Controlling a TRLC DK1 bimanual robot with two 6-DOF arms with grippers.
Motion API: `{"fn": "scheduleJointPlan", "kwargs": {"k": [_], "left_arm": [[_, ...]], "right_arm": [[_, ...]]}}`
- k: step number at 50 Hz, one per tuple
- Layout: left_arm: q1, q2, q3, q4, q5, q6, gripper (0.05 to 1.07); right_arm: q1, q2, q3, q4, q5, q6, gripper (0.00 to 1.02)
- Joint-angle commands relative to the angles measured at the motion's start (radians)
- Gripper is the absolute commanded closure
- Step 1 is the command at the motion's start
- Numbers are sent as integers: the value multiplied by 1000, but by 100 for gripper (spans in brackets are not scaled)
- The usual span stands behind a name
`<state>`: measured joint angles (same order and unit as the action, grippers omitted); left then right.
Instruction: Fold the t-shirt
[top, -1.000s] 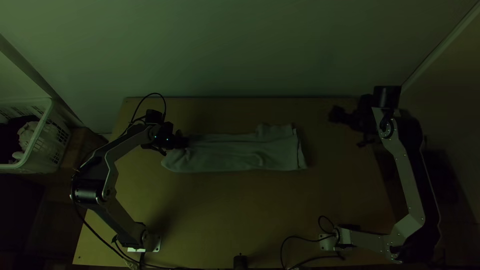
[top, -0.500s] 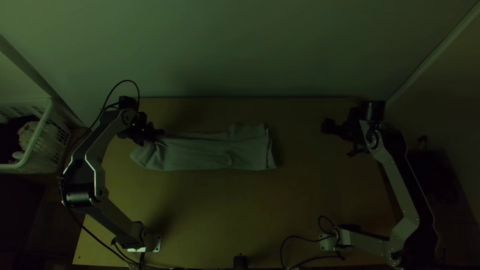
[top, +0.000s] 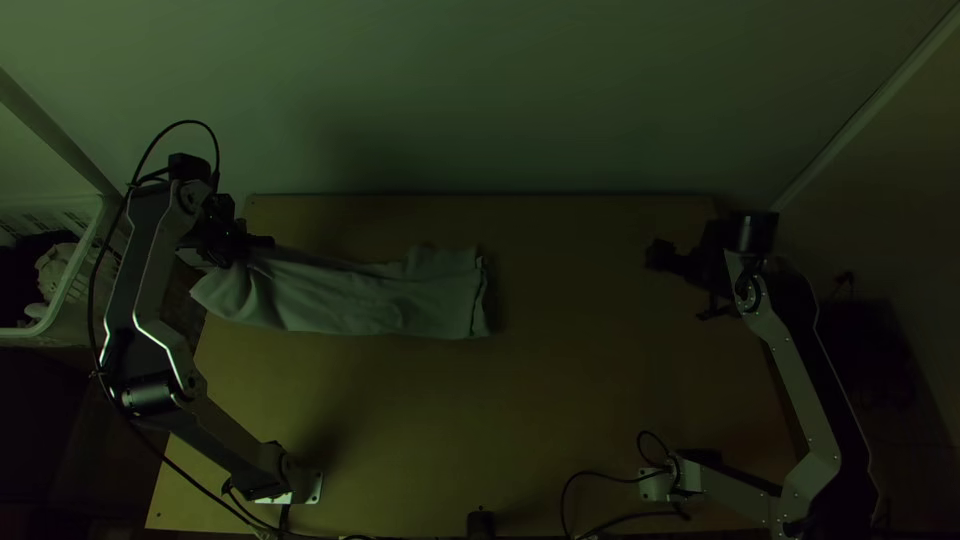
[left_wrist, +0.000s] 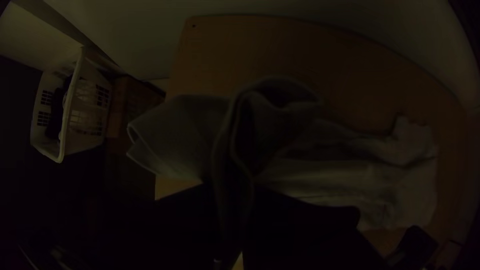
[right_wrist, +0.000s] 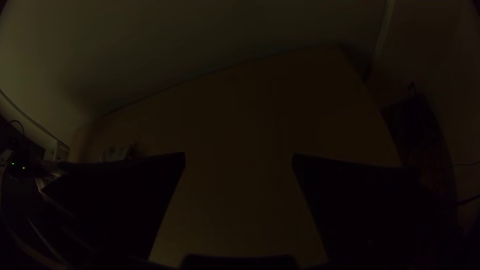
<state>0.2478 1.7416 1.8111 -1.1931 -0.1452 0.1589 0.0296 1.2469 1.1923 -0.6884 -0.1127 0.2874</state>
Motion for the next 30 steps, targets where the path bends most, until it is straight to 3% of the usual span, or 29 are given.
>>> {"fn": "scheduleJointPlan", "kwargs": {"k": [1, 13, 30], "left_arm": [[-50, -22, 100, -85, -34, 14, 105], [-237, -14, 246, -221, -106, -30, 105], [-458, 61, 312, -235, -109, -99, 105]], "right_arm": [[-5, -32, -31, 16, 4, 21, 4], [-5, -67, -56, 16, 5, 29, 4], [-23, -127, -96, 16, 5, 29, 4]]}}
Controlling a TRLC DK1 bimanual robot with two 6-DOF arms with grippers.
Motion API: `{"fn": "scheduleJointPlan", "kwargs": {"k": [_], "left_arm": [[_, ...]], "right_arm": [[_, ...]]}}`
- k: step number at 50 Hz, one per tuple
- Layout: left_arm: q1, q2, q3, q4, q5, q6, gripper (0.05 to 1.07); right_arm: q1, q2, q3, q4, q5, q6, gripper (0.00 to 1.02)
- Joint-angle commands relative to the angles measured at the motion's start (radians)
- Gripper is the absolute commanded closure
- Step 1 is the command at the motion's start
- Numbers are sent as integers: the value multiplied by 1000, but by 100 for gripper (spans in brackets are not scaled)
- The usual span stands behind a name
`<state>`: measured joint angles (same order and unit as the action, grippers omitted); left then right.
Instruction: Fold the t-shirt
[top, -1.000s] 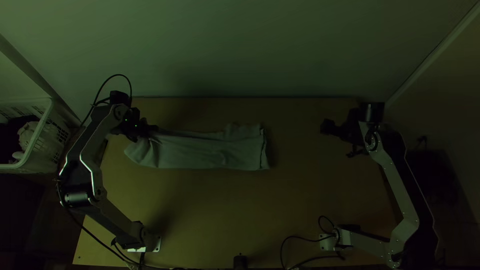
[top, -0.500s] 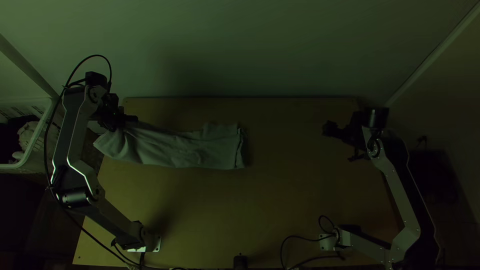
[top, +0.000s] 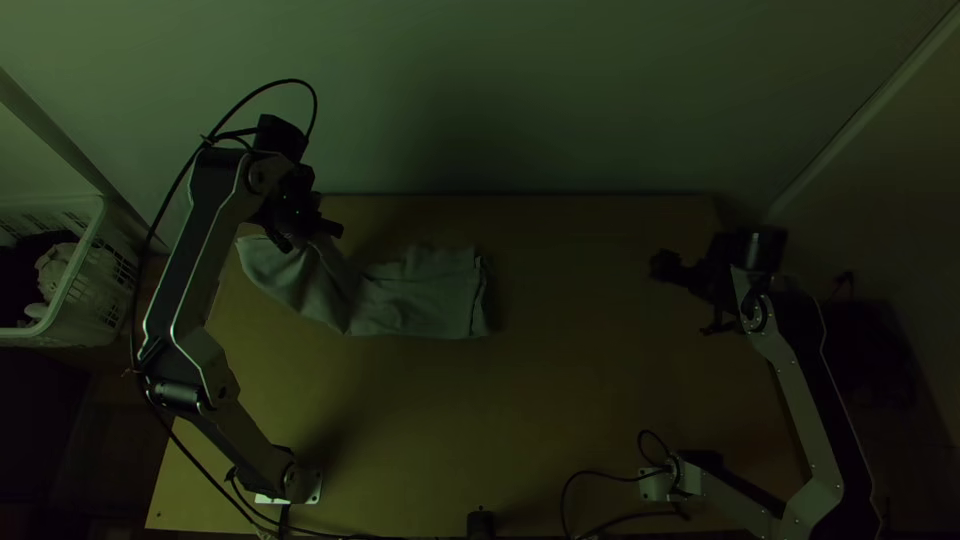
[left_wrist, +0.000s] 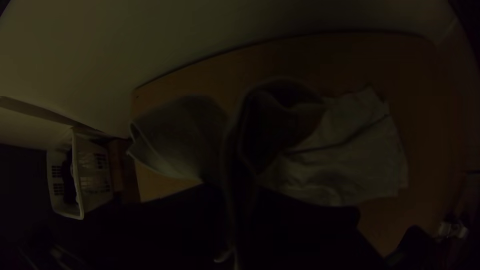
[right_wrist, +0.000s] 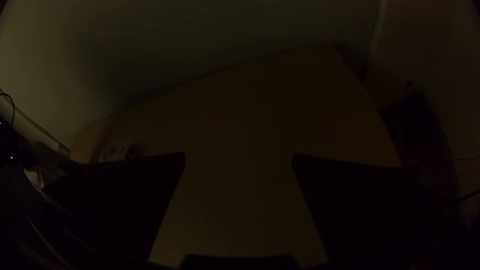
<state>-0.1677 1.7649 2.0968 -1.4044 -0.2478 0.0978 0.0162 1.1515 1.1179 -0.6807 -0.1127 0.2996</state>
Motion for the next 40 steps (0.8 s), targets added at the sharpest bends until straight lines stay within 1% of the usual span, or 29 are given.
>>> {"fn": "scheduleJointPlan", "kwargs": {"k": [1, 13, 25, 31, 40], "left_arm": [[-53, 42, 26, -24, -8, -43, 105], [-167, 128, 52, -24, -10, -145, 104], [-251, 229, 117, -24, -8, -198, 103], [-297, 281, 123, -24, -7, -242, 84], [-374, 367, 164, -21, 1, -299, 84]], "right_arm": [[-12, -35, -21, 9, 5, 16, 4], [-32, -72, -43, 9, 5, 15, 4], [-33, -93, -75, 9, 5, 27, 4], [-33, -99, -92, 9, 5, 41, 4], [-28, -107, -121, 9, 4, 50, 4]]}}
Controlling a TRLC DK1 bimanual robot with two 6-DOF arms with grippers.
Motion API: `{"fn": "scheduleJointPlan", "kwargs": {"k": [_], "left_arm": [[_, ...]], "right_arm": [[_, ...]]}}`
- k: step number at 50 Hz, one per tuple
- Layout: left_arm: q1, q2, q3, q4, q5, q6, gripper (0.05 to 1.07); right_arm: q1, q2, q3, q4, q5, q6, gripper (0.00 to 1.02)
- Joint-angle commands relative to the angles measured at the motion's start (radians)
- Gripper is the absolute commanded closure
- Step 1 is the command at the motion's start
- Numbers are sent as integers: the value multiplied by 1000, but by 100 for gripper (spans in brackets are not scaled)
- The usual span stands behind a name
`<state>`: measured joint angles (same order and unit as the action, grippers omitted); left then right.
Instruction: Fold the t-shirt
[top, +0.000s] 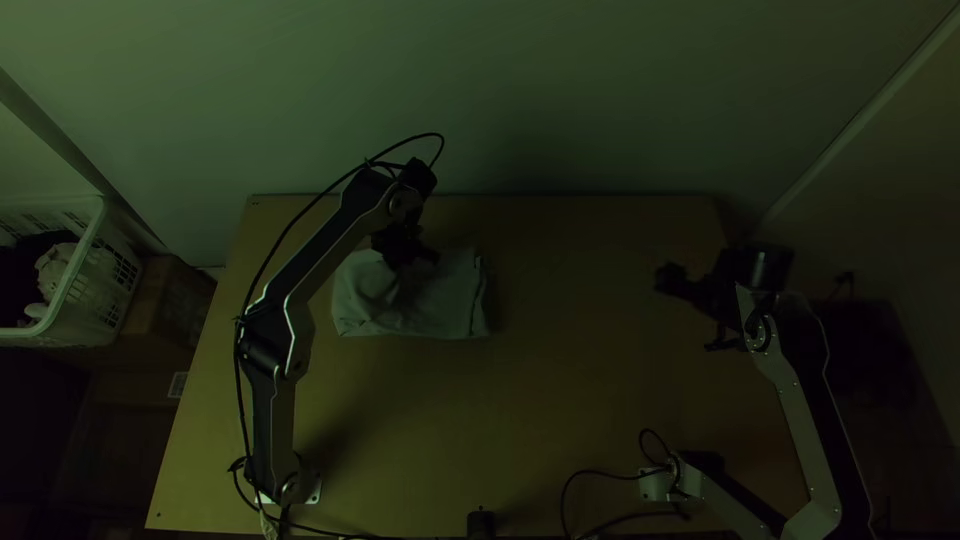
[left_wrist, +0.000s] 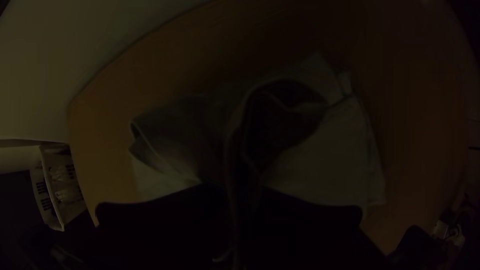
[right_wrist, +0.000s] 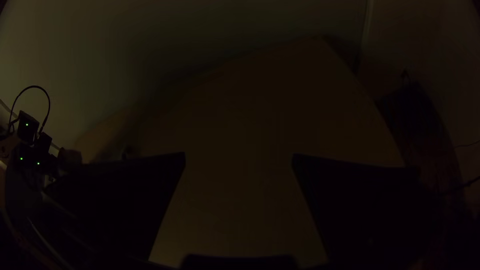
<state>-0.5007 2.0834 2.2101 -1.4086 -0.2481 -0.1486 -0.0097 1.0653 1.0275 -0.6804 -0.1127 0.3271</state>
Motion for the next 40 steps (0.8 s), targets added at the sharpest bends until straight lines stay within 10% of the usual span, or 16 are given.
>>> {"fn": "scheduleJointPlan", "kwargs": {"k": [1, 11, 16, 40], "left_arm": [[-48, 55, 54, -15, 3, -54, 84], [-136, 126, 108, 48, 6, -85, 81], [-174, 136, 108, 89, 109, -88, 8], [-151, -2, 66, 263, 216, -91, 10]], "right_arm": [[-3, -22, -35, 8, 5, 23, 4], [-3, -31, -76, 16, 4, 24, 4], [1, -36, -104, 30, 5, 30, 4], [13, -47, -138, 97, 5, 27, 4]]}}
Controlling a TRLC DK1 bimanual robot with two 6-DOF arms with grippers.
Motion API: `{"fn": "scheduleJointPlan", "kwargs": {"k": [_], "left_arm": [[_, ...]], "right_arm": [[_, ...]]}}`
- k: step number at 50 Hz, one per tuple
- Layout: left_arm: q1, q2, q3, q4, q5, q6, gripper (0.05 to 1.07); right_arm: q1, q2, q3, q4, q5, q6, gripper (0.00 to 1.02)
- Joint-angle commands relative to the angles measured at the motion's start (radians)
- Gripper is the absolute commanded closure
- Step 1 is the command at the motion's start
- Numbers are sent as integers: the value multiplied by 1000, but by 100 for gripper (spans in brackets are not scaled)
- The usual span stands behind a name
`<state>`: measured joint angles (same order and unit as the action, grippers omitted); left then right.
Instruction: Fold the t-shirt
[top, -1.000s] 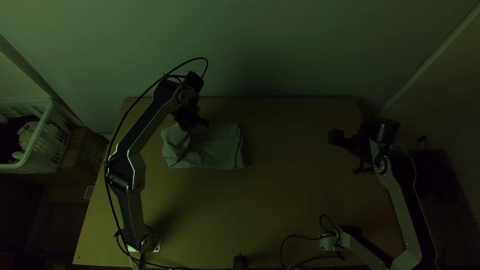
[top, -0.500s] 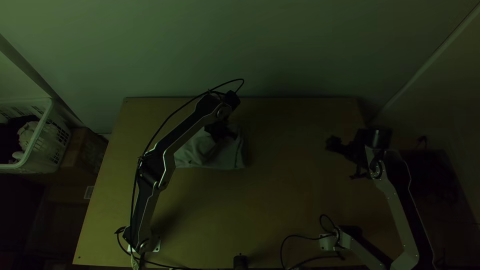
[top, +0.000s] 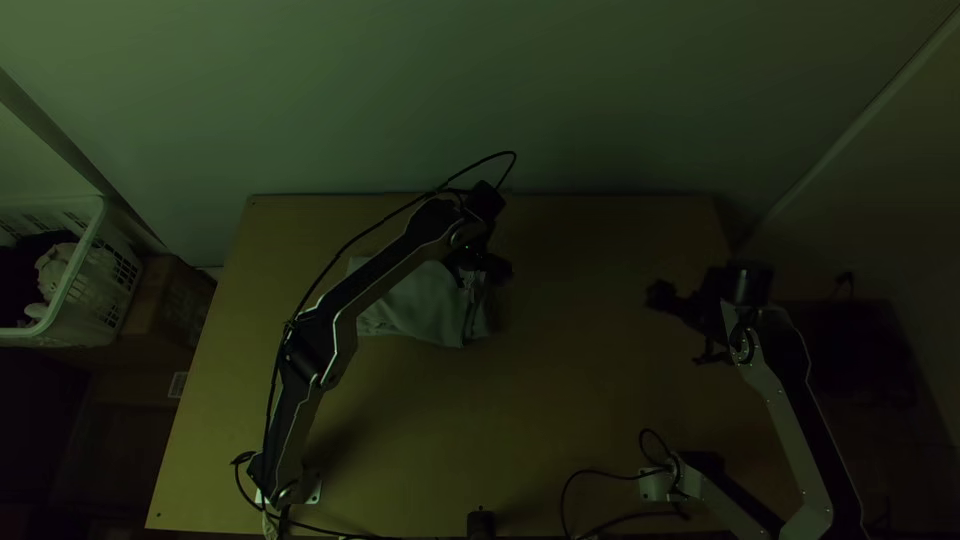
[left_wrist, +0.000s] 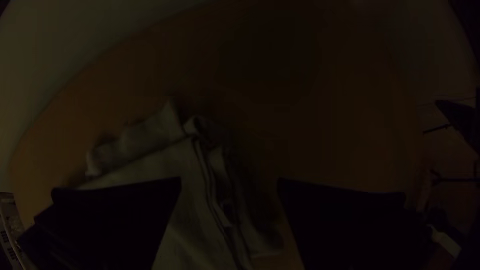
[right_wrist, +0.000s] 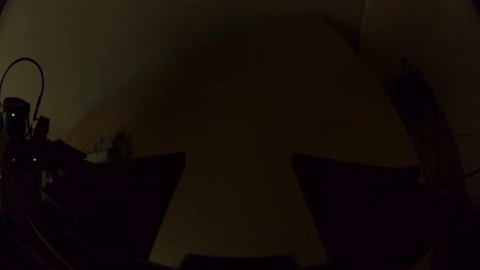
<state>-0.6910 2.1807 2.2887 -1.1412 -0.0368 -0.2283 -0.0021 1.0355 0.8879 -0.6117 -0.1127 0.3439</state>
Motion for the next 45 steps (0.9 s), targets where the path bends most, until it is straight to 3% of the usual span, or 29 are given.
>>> {"fn": "scheduleJointPlan", "kwargs": {"k": [1, 15, 36, 45], "left_arm": [[47, -110, -17, -5, 3, -9, 10], [176, -259, -58, -3, 5, 40, 10], [470, -605, -262, 0, 44, 113, 10], [593, -805, -492, 89, 51, 178, 10]], "right_arm": [[7, -15, 3, 35, 5, 7, 4], [24, 24, 115, 107, 5, -102, 4], [21, 6, 306, 191, 5, -226, 4], [13, -52, 301, 270, 5, -226, 4]]}}
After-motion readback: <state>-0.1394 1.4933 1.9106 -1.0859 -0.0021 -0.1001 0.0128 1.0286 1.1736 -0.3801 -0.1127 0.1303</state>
